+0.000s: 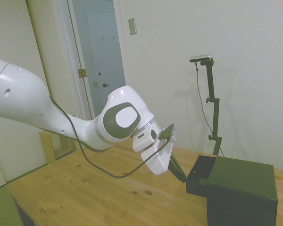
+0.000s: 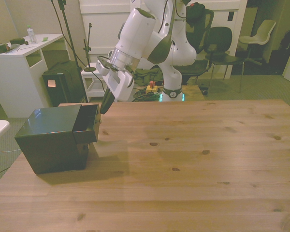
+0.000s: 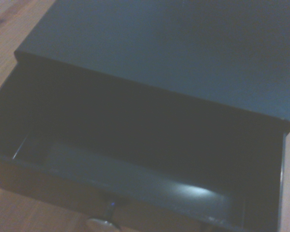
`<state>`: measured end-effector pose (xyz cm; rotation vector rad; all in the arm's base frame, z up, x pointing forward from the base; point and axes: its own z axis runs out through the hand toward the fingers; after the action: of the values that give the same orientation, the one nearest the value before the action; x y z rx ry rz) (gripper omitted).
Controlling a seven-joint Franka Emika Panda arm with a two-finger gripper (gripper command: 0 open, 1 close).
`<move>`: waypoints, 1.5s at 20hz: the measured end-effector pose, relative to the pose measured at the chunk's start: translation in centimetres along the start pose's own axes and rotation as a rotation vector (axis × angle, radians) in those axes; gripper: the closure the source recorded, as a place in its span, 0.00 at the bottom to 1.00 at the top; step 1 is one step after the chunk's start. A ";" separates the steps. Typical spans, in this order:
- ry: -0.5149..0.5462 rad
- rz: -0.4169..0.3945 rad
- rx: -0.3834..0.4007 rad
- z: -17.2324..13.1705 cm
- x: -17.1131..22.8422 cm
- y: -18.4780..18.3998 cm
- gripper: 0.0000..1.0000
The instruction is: Close the top drawer
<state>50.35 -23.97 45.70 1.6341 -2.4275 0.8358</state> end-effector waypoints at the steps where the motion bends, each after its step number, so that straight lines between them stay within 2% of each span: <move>1: 0.001 0.004 0.000 0.1 0.3 0.0 1.00; 30: 0.046 0.053 -0.006 2.4 6.2 -1.3 1.00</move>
<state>49.41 -30.67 46.49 1.5373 -2.4495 0.8634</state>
